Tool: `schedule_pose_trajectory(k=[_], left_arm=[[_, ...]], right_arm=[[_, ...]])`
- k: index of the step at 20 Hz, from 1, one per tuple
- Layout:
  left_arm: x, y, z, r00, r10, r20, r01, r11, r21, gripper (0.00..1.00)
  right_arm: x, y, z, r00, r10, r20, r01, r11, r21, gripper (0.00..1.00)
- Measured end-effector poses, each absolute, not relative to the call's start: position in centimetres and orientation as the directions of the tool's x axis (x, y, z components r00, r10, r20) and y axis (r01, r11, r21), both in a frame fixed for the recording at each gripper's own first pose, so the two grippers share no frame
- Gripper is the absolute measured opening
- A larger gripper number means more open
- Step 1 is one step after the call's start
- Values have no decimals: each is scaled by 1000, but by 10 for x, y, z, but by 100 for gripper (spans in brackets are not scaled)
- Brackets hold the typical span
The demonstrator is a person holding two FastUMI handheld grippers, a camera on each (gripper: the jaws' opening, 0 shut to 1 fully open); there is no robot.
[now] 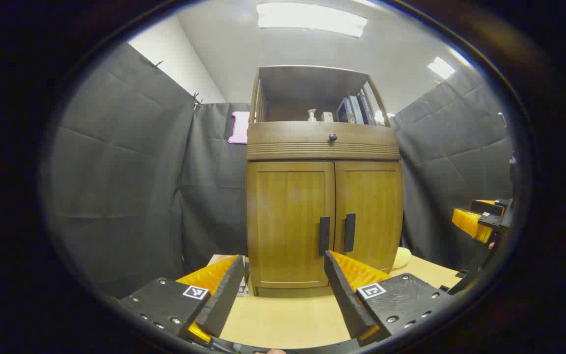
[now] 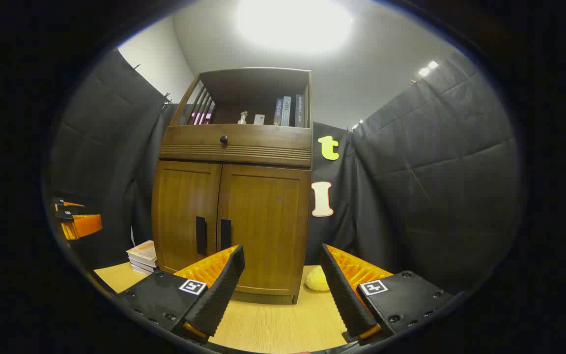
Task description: Open the right door of the double-door shoe cabinet with the right hand, and open the left door with the left hand.
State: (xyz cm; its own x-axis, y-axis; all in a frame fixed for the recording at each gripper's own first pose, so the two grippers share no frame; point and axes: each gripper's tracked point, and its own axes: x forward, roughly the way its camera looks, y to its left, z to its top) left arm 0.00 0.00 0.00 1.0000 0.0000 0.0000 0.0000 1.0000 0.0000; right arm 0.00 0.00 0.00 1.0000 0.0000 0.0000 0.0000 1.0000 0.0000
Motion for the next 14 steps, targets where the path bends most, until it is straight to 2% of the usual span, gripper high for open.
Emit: schedule_pose_trajectory(k=[14], left_arm=[[2, 4, 2, 1000, 21, 15, -21, 1000, 6, 94]], right_arm=[[10, -7, 1, 1000, -11, 2, 11, 1000, 18, 97]])
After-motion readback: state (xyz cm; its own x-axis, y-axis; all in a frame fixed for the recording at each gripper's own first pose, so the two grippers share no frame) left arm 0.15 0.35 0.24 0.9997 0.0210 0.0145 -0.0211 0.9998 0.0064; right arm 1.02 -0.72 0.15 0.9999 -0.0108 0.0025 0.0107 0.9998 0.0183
